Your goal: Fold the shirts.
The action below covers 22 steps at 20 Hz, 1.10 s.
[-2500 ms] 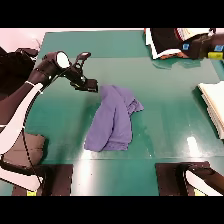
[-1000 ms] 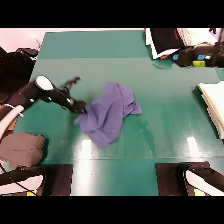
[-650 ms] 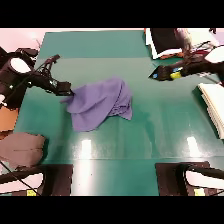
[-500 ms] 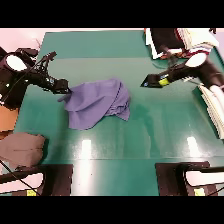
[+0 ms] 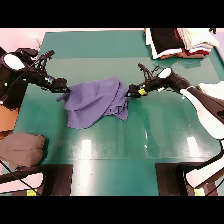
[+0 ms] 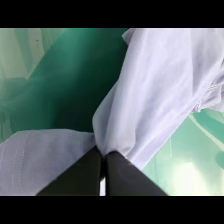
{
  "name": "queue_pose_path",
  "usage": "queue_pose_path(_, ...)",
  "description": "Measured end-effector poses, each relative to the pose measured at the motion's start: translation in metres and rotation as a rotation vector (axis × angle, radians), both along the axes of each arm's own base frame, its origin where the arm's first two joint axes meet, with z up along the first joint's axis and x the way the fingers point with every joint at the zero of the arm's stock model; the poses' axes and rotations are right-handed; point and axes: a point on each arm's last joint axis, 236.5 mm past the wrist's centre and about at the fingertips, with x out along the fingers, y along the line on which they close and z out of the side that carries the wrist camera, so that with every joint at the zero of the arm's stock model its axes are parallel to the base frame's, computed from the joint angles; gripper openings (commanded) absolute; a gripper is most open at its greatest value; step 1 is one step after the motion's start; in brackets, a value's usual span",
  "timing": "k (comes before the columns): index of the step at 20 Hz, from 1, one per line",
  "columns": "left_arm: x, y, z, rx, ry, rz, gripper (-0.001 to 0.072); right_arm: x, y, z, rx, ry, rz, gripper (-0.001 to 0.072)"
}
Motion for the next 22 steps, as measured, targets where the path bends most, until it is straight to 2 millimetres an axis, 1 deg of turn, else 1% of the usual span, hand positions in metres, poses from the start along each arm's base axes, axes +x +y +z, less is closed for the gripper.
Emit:
queue_pose_path(1,0.000,0.000,0.000,0.000,0.000,0.000,0.0023,0.003,0.003,0.004,-0.002,-0.032,0.003,0.0013)
queue_pose_path(3,0.000,0.000,0.004,0.002,-0.011,0.000,0.0023,0.013,0.004,0.021,0.000,-0.108,-0.007,0.0013)
queue_pose_path(4,0.001,0.001,0.011,0.003,-0.029,0.000,0.0023,0.019,0.001,0.038,-0.001,-0.162,-0.018,0.0013)
queue_pose_path(5,0.002,0.002,0.024,0.008,-0.063,0.000,0.0023,0.025,-0.005,0.059,-0.001,-0.219,-0.031,0.0013)
queue_pose_path(6,0.004,0.003,0.042,0.016,-0.111,-0.002,0.0023,0.033,-0.016,0.088,-0.009,-0.295,-0.046,0.0013)
queue_pose_path(7,0.006,0.004,0.067,0.017,-0.173,-0.001,0.0023,0.037,-0.028,0.122,-0.018,-0.377,-0.056,0.0013)
queue_pose_path(8,0.006,0.004,0.097,0.020,-0.249,-0.002,0.0023,0.037,-0.040,0.159,-0.029,-0.456,-0.058,0.0013)
queue_pose_path(9,0.004,0.005,0.130,0.021,-0.330,-0.001,0.0022,0.032,-0.052,0.197,-0.043,-0.534,-0.056,0.0013)
queue_pose_path(11,-0.008,0.005,0.203,0.020,-0.509,0.002,0.0023,0.009,-0.079,0.279,-0.086,-0.703,-0.054,0.0013)
queue_pose_path(12,-0.019,0.005,0.239,0.019,-0.600,0.002,0.0023,-0.007,-0.091,0.313,-0.109,-0.772,-0.056,0.0013)
queue_pose_path(13,-0.032,0.005,0.271,0.019,-0.679,0.004,0.0023,-0.026,-0.102,0.347,-0.132,-0.837,-0.064,0.0013)
queue_pose_path(14,-0.046,0.005,0.301,0.017,-0.755,0.003,0.0023,-0.045,-0.111,0.375,-0.153,-0.890,-0.075,0.0013)
queue_pose_path(16,-0.073,0.004,0.345,0.004,-0.870,0.003,0.0023,-0.082,-0.129,0.419,-0.198,-0.976,-0.109,0.0013)
queue_pose_path(17,-0.084,0.002,0.358,-0.009,-0.903,0.002,0.0022,-0.099,-0.136,0.438,-0.217,-1.017,-0.129,0.0013)
queue_pose_path(18,-0.092,0.000,0.368,-0.023,-0.924,-0.001,0.0022,-0.113,-0.140,0.453,-0.225,-1.049,-0.146,0.0013)
queue_pose_path(19,-0.097,-0.002,0.372,-0.030,-0.930,-0.005,0.0022,-0.125,-0.144,0.464,-0.231,-1.075,-0.162,0.0013)
queue_pose_path(20,-0.099,-0.004,0.371,-0.038,-0.921,-0.011,0.0023,-0.133,-0.147,0.473,-0.235,-1.092,-0.180,0.0013)
queue_pose_path(21,-0.097,-0.006,0.365,-0.046,-0.896,-0.017,0.0022,-0.138,-0.150,0.478,-0.240,-1.100,-0.192,0.0013)
queue_pose_path(22,-0.091,-0.006,0.355,-0.048,-0.859,-0.019,0.0023,-0.139,-0.152,0.479,-0.240,-1.094,-0.202,0.0013)
